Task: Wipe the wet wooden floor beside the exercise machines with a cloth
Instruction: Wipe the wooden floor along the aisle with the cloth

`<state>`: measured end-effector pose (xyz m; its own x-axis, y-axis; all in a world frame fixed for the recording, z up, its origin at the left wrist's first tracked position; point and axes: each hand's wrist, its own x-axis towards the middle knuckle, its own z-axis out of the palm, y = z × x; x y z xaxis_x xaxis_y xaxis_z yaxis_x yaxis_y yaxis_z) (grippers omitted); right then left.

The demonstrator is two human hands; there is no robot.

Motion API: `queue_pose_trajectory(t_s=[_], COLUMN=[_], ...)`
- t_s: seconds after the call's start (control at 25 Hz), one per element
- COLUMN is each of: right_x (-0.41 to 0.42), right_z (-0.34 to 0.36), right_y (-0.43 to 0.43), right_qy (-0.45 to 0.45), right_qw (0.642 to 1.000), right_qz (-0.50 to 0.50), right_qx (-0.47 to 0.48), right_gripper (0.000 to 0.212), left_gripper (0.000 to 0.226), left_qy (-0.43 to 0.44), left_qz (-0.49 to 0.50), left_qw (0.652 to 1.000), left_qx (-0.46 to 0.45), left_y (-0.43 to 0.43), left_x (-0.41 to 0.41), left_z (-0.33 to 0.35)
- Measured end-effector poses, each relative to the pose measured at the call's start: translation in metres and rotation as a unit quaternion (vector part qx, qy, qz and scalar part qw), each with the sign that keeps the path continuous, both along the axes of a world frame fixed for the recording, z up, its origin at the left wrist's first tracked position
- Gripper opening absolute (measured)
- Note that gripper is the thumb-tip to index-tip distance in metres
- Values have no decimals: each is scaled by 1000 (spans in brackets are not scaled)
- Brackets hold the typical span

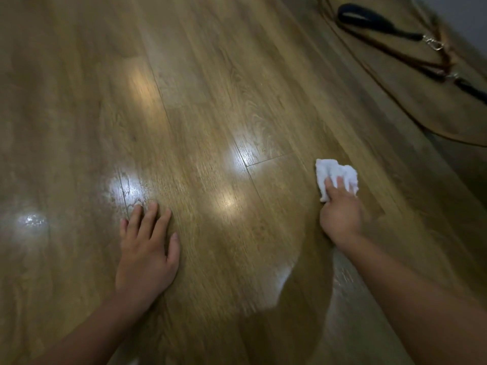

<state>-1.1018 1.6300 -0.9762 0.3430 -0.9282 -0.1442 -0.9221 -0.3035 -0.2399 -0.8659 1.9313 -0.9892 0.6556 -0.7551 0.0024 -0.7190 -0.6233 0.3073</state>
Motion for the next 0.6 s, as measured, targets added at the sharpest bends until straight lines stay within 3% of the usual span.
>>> queue_pose_trajectory(t_s=[0.12,0.24,0.32,0.4,0.44,0.52,0.6], right_x=[37,83,104,104,89,48,-8], right_z=[-2,-3,1,-13,-16,-11,0], right_y=[49,155,205,165,128,34,-65], right_qy=[-62,-114,-87,-85,-101,-88,-43], right_qw=[996,969,892,806,809,911,978], right_qz=[54,221,442,584,579,402,195], right_qx=[19,7,25,46,2,-37,-52], right_gripper=[64,56,53,54,55,53,58], left_gripper=[60,56,56,59,60,60,59], left_qy=[3,81,129,137,134,135,86], left_qz=[-3,31,71,68,49,24,1], left_qw=[1000,986,960,960,967,978,991], left_qx=[-10,-145,-237,-236,-211,-160,-100], left_y=[-2,4,12,15,17,19,15], left_x=[-1,3,4,8,7,6,4], left_z=[0,4,8,10,8,4,3])
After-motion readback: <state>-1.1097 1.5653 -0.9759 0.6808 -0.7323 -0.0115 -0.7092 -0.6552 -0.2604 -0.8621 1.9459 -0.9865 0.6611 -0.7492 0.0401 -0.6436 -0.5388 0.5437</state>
